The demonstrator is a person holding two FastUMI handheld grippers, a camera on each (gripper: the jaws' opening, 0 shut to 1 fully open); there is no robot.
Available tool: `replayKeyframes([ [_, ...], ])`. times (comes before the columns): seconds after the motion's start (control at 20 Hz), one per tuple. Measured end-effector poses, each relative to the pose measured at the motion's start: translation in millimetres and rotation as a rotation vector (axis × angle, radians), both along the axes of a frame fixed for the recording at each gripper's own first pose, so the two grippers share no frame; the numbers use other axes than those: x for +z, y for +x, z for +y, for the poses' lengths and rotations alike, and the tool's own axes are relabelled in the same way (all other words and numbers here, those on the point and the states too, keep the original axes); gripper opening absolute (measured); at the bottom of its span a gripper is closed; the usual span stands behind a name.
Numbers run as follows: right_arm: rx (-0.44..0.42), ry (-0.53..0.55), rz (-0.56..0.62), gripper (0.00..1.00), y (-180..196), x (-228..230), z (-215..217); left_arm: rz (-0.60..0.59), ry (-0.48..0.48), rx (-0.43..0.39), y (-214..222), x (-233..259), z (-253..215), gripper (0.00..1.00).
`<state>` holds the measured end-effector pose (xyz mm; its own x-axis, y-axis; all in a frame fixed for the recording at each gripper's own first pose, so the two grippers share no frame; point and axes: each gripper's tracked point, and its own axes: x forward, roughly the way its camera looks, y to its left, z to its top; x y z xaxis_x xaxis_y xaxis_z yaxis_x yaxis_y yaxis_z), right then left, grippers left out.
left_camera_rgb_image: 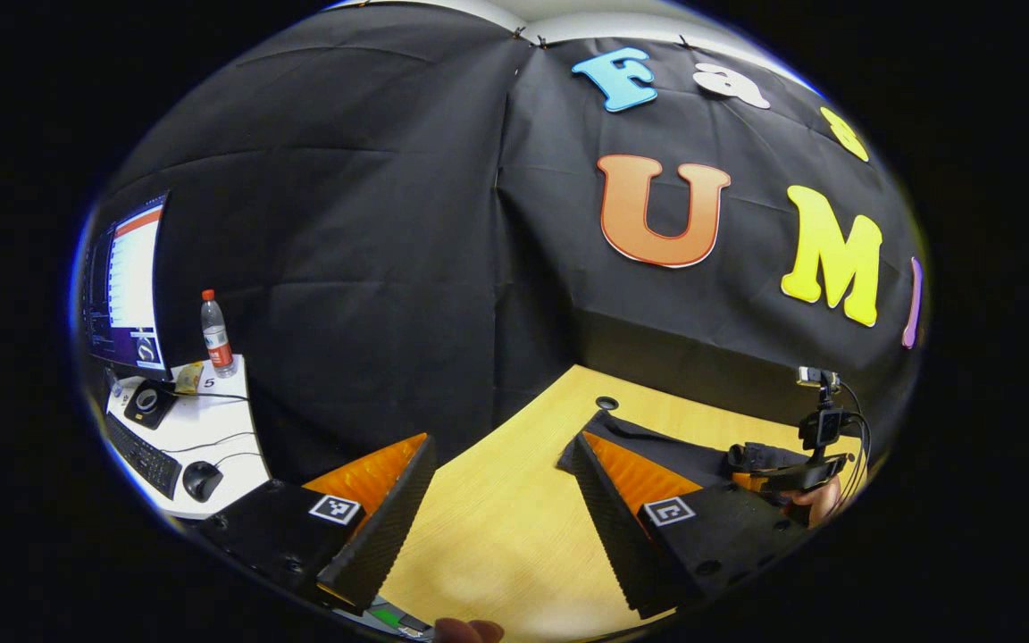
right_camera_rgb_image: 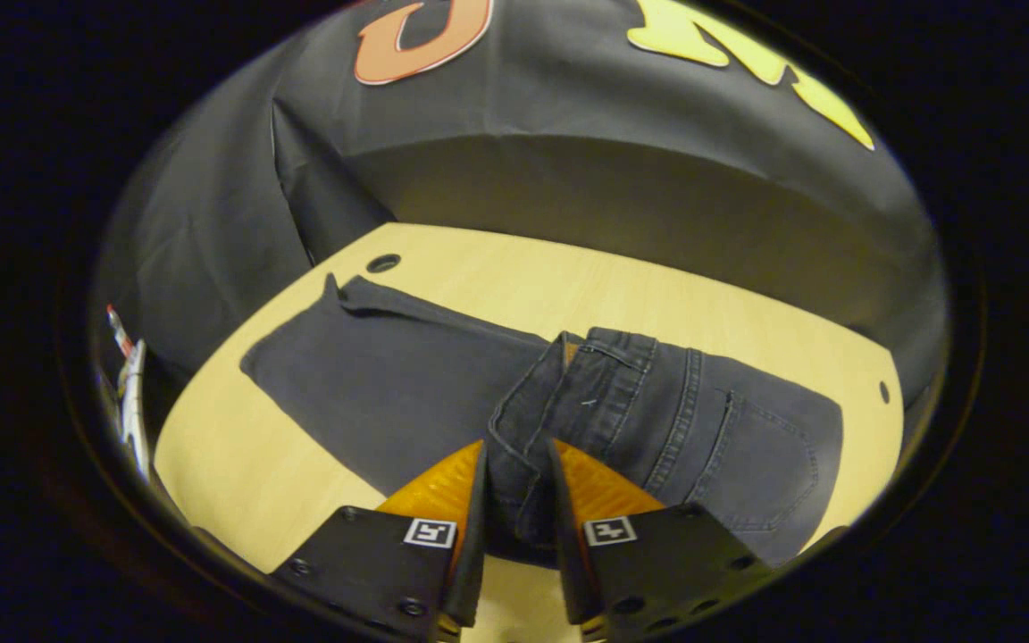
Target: Grasp the waist and the cuffs of the jeans and fold them to make the two legs overlap; first hold the waist and fold one-third of the jeans toward the cuffs, then hold the cuffs and fold the remaining one-third in the same direction to finish folding.
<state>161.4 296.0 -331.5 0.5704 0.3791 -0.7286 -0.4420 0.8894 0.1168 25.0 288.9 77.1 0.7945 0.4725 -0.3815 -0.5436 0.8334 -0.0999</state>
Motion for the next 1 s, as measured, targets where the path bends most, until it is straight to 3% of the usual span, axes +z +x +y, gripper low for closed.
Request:
replayKeyframes([
  [0.1,0.007,0.043,0.009,0.55,-5.2,7.0,3.7,0.002,-0.006,-0.017,7.3,-1.5,-4.5,1.0],
  [0.25,0.012,0.096,-0.027,0.74,-10.8,35.1,2.7,-0.007,-0.036,-0.059,21.3,-5.7,-14.8,1.0],
  [0.4,0.028,0.158,-0.071,0.94,-20.3,86.0,-13.9,-0.011,-0.149,-0.104,38.4,-28.6,-25.7,0.99],
  [0.5,0.039,0.192,-0.098,0.99,-26.8,117.4,-39.2,-0.012,-0.252,-0.12,53.7,-49.7,-28.8,0.99],
  [0.55,0.038,0.194,-0.11,0.95,-32.6,132.8,-53.8,-0.019,-0.325,-0.132,63.6,-60.8,-33.0,0.99],
  [0.65,0.03,0.185,-0.134,0.99,-44.0,159.8,-86.9,-0.035,-0.503,-0.142,87.3,-83.5,-43.5,0.99],
  [0.7,0.022,0.181,-0.14,0.94,-49.9,172.2,-102.2,-0.032,-0.583,-0.121,101.1,-97.2,-45.2,0.99],
  [0.75,0.01,0.18,-0.14,0.99,-56.4,181.5,-115.7,-0.03,-0.652,-0.101,110.5,-111.5,-45.1,0.99],
  [0.85,-0.028,0.18,-0.111,0.99,-68.8,192.1,-143.6,-0.061,-0.796,-0.066,130.5,-133.8,-43.3,0.99],
  [0.9,-0.047,0.187,-0.091,0.94,-75.6,197.5,-155.8,-0.072,-0.853,-0.051,140.5,-143.2,-45.3,0.99],
  [1.0,-0.087,0.195,-0.071,0.99,-84.9,207.0,-179.0,-0.081,-0.929,-0.023,153.1,-163.9,-45.8,1.0],
])
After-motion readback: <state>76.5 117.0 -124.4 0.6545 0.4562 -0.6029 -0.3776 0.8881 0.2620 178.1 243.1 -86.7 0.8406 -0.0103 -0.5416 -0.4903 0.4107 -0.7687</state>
